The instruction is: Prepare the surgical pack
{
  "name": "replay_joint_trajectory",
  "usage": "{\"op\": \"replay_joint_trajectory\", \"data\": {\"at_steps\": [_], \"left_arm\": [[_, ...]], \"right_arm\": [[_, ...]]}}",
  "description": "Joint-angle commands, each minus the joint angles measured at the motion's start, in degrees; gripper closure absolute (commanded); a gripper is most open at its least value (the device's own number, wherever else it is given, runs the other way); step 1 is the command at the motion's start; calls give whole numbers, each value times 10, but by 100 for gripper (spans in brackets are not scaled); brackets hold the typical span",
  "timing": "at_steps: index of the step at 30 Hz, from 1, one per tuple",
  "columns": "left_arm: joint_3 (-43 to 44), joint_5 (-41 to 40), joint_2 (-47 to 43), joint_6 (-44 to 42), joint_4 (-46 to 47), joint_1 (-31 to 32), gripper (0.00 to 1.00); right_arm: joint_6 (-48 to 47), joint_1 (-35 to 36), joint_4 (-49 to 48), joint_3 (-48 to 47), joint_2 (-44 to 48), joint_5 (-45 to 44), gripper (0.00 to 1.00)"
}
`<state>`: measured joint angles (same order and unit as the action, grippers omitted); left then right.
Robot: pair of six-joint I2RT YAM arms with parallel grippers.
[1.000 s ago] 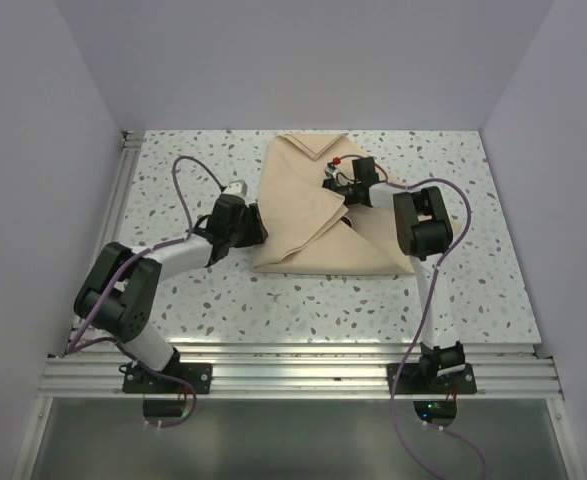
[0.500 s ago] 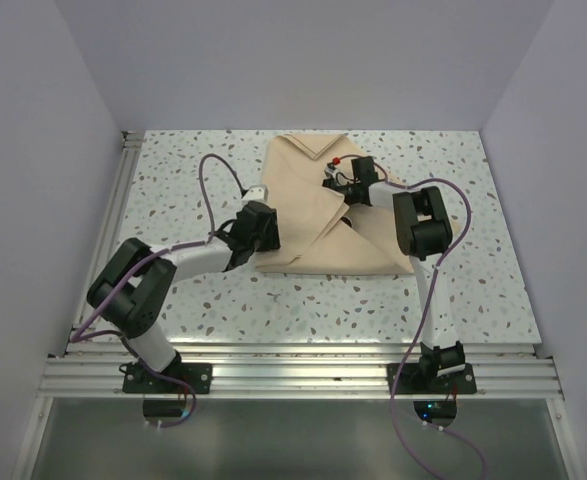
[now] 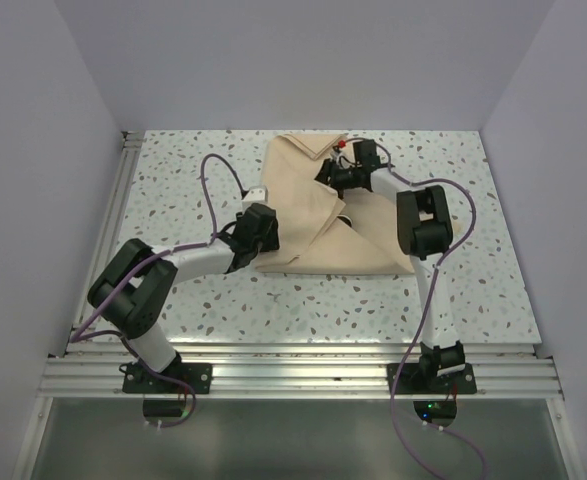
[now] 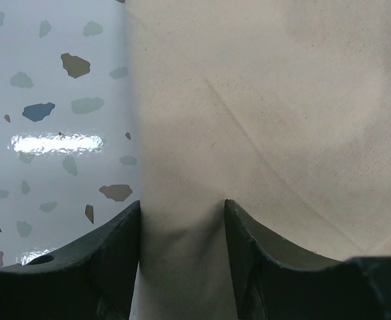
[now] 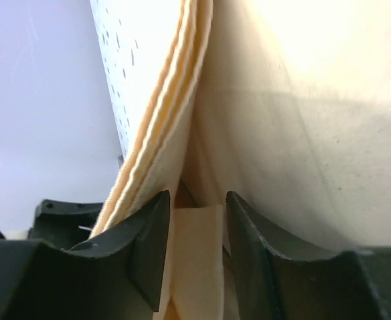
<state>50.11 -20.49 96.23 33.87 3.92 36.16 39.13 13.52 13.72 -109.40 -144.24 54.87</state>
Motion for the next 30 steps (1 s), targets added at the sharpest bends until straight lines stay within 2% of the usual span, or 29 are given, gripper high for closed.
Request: {"op": "replay_joint_trajectory", "data": {"at_steps": [1,5,7,15,19,23,30], "left_arm": [[-6,-31,-15,2,11,6,45],[-10,-29,-17,1,21,8,44],[-12,-25,-19,-1,28,8,42],[-8,-19,-22,-8,34,11,41],[-7,-21,-26,-13,34,12,40],[-7,-23,-29,-15,36,14,39],[-7,-25,-39,-19,41,19,39]], "right_arm": [[21,-21,21,-56,17,-28,56],[32,-43,10,-41,58,-40,43],[38,-57,-16,6,103,-53,35],[-3,-82,-40,208,266,-99,24],[-21,-82,-40,269,307,-114,25],[-41,-82,-5,271,316,-134,30],[-72,-82,54,286,328,-191,32]]}}
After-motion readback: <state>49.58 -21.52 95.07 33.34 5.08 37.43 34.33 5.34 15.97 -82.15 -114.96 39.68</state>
